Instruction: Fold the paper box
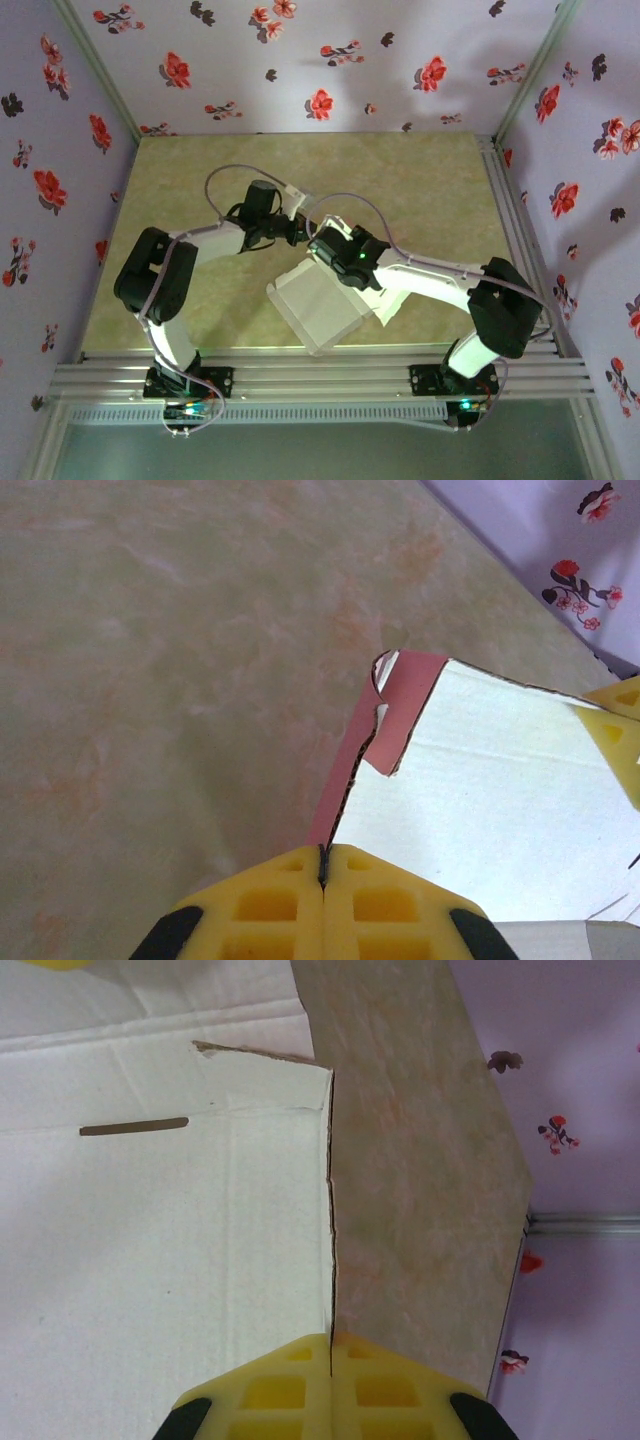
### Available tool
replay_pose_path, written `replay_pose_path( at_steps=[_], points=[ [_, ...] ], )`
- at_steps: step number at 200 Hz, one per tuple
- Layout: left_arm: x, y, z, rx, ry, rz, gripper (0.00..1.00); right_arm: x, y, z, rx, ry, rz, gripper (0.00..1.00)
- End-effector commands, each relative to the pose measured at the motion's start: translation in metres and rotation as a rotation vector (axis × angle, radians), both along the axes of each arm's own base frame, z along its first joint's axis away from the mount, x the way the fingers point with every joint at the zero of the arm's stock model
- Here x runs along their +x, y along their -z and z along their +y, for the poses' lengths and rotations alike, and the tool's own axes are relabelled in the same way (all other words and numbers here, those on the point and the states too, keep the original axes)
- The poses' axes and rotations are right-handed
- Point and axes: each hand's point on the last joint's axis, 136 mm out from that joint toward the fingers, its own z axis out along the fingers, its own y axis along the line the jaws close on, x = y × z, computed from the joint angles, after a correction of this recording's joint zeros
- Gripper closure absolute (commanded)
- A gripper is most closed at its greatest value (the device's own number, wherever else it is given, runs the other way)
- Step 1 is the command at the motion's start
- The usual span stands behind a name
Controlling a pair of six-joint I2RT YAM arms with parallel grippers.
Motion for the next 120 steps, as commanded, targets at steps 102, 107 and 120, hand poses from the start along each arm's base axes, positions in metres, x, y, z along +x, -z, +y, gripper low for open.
replay_pose_path(
  at_steps=[102, 107, 120],
  points=[
    [-0.021, -0.024, 0.018, -0.06, -0.159, -0.143, 1.0, -0.006, -0.016, 0.017, -0.148, -0.028, -0.176, 1.0],
    [-0.021, -0.023, 0.018, -0.055, -0.166, -0.147, 1.0, -0.005, -0.017, 0.017, -0.149, -0.025, -0.183, 1.0],
    [-0.021, -0.02, 0.018, -0.054, -0.177, -0.151, 1.0, -0.005, -0.019, 0.018, -0.147, -0.018, -0.198, 1.0]
  ],
)
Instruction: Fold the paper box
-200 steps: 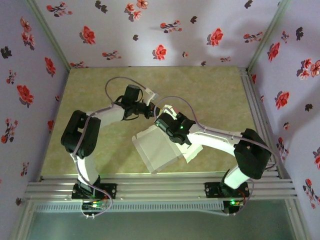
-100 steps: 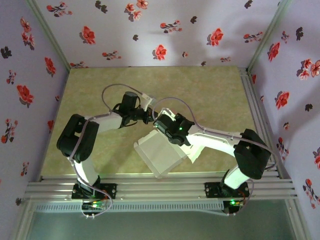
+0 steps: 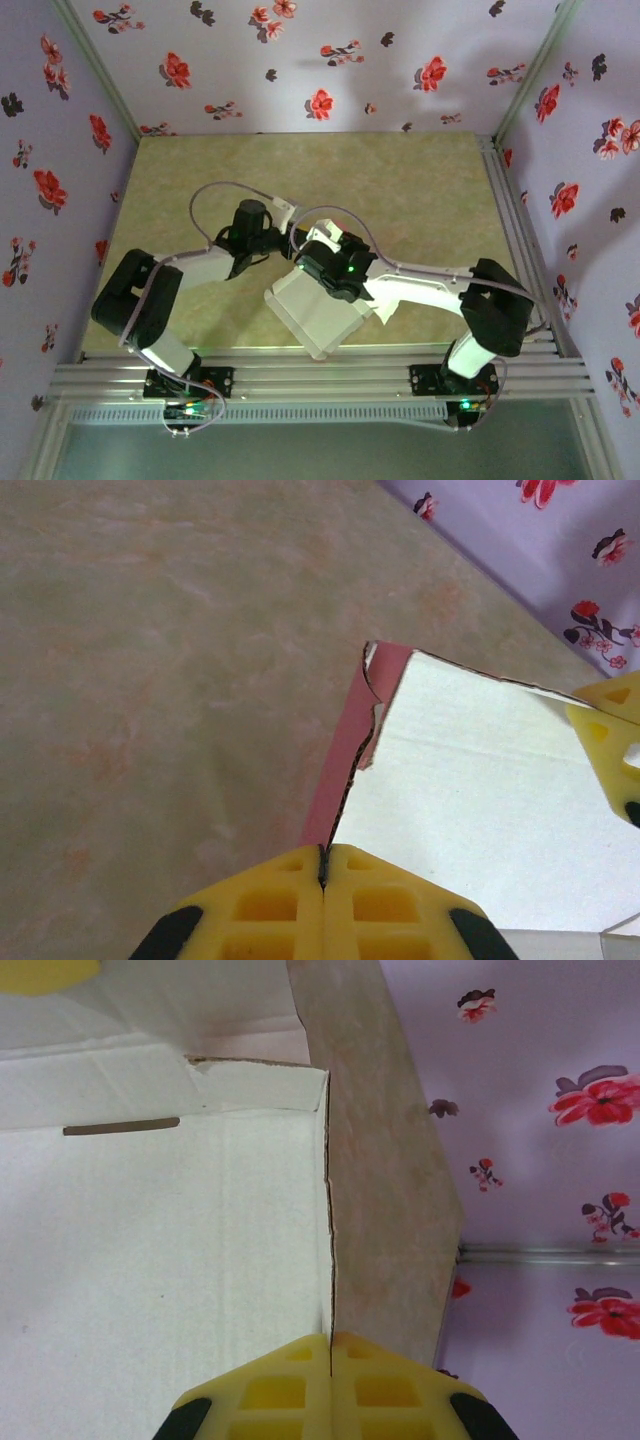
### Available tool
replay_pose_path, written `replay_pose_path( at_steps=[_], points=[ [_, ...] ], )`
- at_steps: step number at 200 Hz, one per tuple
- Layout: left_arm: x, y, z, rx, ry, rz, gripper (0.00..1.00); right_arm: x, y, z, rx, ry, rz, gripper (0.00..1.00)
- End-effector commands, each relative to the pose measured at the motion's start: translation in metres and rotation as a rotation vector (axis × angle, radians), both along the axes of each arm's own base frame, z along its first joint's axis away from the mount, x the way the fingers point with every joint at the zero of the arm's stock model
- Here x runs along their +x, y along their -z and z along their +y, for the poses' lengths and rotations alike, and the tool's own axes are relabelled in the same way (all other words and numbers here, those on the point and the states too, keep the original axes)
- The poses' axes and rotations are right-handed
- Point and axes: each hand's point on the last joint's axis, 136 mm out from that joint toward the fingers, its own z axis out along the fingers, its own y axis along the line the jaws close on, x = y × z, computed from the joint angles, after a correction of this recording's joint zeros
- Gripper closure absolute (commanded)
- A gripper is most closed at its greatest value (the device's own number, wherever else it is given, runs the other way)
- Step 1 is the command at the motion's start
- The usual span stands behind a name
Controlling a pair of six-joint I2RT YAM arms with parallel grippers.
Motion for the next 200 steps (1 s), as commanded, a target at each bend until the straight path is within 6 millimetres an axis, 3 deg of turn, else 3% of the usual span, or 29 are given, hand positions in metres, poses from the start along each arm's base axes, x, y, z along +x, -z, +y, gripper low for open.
replay_pose_path(
  at_steps=[1, 37, 90, 147, 200],
  points=[
    [0.004, -0.008, 0.0, -0.018, -0.048, -0.046, 1.0, 0.005, -0.007, -0.003, -0.029, 0.034, -0.077, 1.0],
    [0.004, 0.002, 0.001, -0.049, -0.087, -0.04, 1.0, 0.003, -0.013, -0.001, -0.03, 0.035, -0.106, 1.0],
    [-0.005, 0.017, 0.012, -0.027, -0.116, -0.031, 1.0, -0.004, -0.002, 0.0, -0.061, -0.007, -0.078, 1.0],
    [-0.023, 0.021, 0.012, 0.001, -0.11, -0.063, 1.0, -0.007, 0.002, -0.001, -0.069, -0.018, -0.068, 1.0],
    [-0.024, 0.019, 0.011, -0.011, -0.136, -0.093, 1.0, -0.005, -0.003, -0.001, -0.035, -0.007, -0.099, 1.0]
  ],
)
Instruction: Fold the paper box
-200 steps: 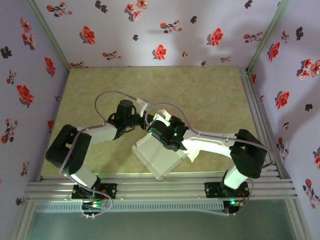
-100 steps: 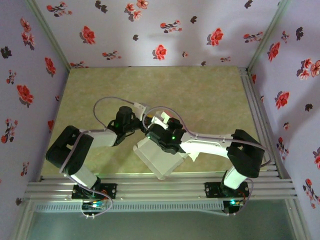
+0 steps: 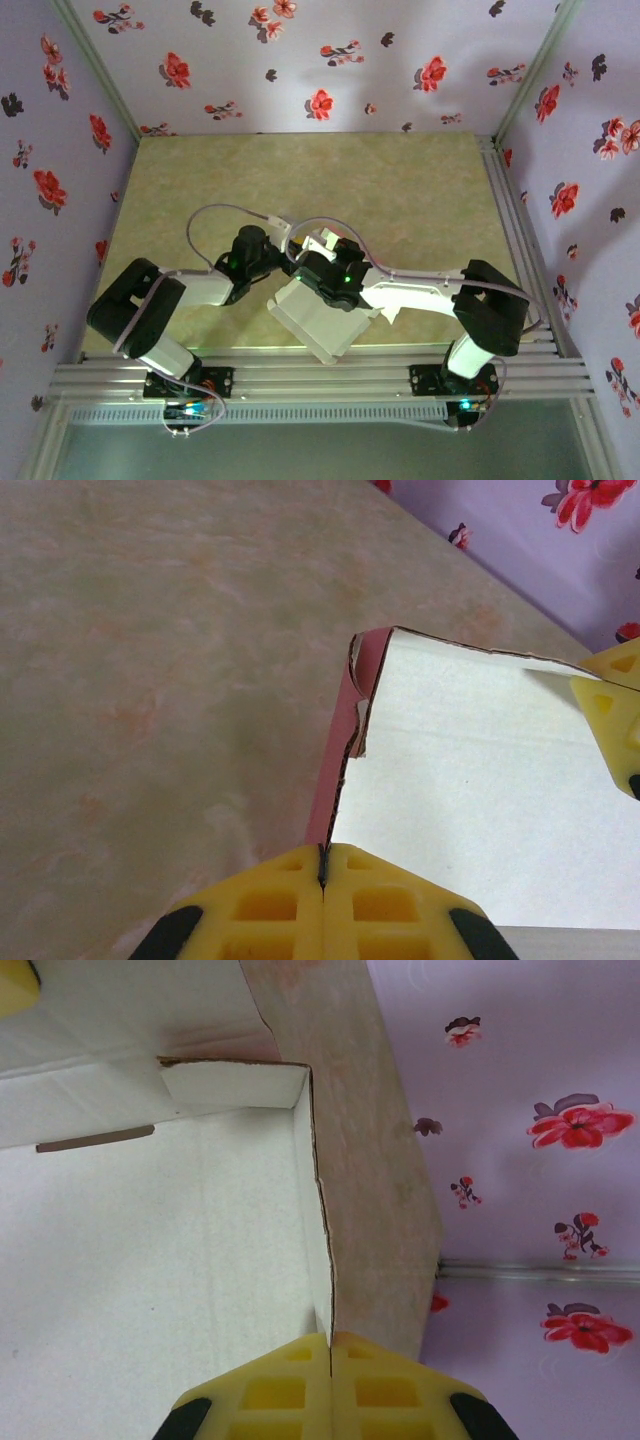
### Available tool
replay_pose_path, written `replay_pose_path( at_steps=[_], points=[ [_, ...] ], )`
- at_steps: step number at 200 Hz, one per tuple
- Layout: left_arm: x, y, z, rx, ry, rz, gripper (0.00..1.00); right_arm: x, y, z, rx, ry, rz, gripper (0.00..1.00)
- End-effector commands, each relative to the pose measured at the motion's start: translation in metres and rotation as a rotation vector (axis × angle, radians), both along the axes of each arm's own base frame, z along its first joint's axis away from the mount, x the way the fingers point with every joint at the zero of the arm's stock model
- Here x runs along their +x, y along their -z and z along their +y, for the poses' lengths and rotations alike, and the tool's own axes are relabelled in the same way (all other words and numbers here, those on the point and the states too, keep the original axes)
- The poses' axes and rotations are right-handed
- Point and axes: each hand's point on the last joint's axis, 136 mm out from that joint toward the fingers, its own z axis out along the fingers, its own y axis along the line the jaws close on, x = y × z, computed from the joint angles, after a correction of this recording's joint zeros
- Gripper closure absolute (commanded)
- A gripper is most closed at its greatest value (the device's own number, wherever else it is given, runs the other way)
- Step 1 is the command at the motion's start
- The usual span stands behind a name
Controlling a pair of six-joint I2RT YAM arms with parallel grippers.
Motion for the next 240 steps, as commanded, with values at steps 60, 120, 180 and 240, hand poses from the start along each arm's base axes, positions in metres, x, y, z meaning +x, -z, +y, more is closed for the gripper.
replay_pose_path(
  at_steps=[60, 120, 180, 240],
  points=[
    [0.015, -0.006, 0.003, 0.019, -0.085, -0.042, 1.0, 0.01, -0.024, -0.008, 0.019, 0.055, -0.164, 1.0],
    [0.054, -0.032, -0.005, -0.006, -0.107, -0.119, 0.98, 0.033, -0.039, -0.02, 0.001, 0.118, -0.264, 1.0],
    [0.083, -0.028, -0.003, -0.129, -0.084, -0.104, 0.96, 0.049, -0.022, -0.012, -0.067, 0.08, -0.224, 1.0],
    [0.088, -0.013, 0.012, -0.163, -0.121, -0.075, 0.95, 0.061, -0.015, -0.003, -0.145, 0.08, -0.23, 1.0]
  ],
)
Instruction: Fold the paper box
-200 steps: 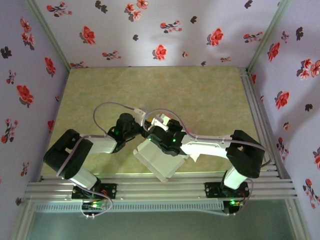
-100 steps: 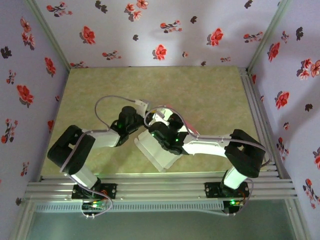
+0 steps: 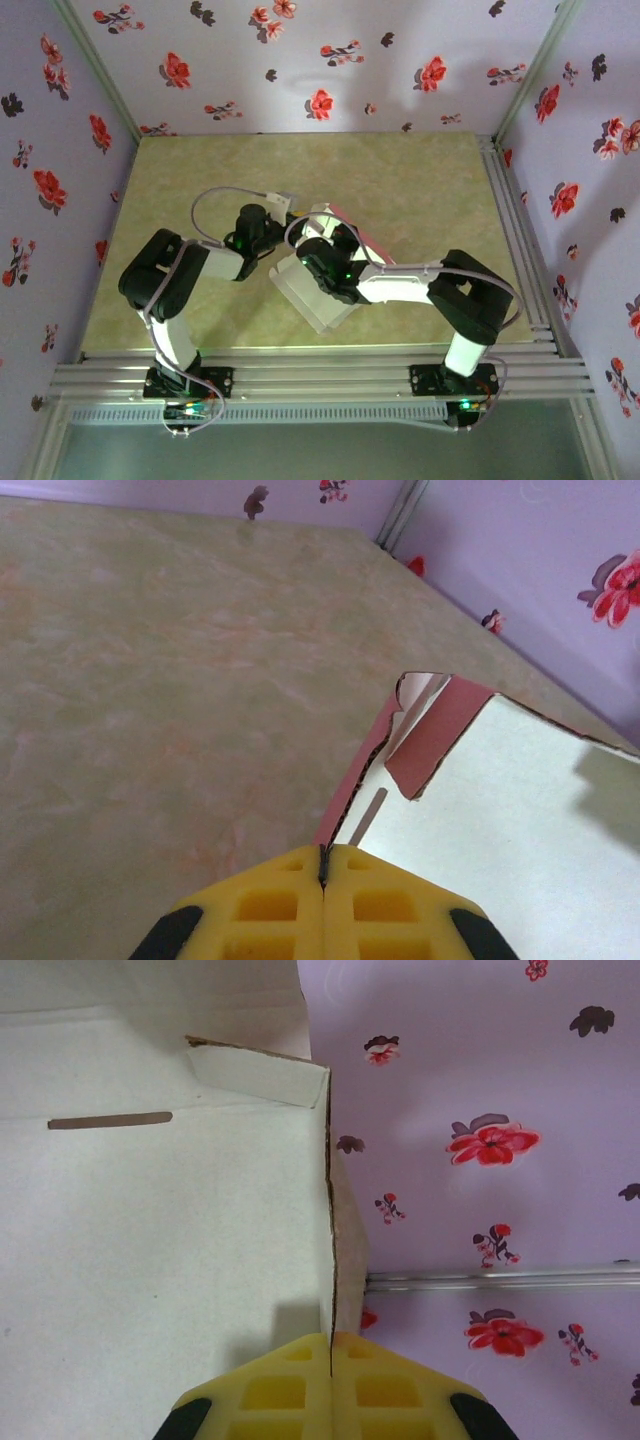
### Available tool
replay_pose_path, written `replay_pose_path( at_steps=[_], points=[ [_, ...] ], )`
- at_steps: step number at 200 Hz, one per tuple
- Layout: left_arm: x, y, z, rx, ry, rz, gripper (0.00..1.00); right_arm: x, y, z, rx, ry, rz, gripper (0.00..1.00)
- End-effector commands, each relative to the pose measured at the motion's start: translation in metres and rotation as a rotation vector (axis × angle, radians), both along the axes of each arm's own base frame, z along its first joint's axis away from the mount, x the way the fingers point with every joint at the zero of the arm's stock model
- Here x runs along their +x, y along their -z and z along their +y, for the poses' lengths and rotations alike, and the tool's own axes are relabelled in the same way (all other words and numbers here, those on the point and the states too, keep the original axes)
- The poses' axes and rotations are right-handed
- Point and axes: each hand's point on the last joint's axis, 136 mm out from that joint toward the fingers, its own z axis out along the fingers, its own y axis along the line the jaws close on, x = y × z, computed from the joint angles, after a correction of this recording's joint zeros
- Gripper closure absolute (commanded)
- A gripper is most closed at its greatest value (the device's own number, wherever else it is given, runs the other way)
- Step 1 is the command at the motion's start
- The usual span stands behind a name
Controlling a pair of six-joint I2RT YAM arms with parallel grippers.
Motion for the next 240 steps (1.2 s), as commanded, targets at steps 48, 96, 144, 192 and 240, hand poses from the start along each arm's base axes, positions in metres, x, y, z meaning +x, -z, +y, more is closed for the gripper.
replay_pose_path(
  at_steps=[48, 96, 144, 192, 240],
  points=[
    [0.007, -0.004, 0.021, -0.103, -0.049, -0.057, 0.94, 0.018, -0.004, 0.006, -0.118, 0.071, -0.076, 1.0],
    [0.005, -0.006, 0.026, -0.097, -0.063, -0.077, 0.94, 0.016, -0.006, 0.01, -0.128, 0.067, -0.082, 1.0],
    [-0.006, 0.002, 0.034, -0.086, -0.076, -0.081, 0.95, 0.007, -0.004, 0.021, -0.096, 0.035, -0.071, 0.97],
    [-0.01, -0.002, 0.037, -0.088, -0.079, -0.096, 0.96, 0.0, -0.009, 0.018, -0.013, 0.035, -0.045, 0.9],
    [-0.017, -0.004, 0.041, -0.08, -0.082, -0.106, 0.98, -0.017, -0.009, 0.016, 0.089, 0.019, 0.045, 0.84]
  ],
)
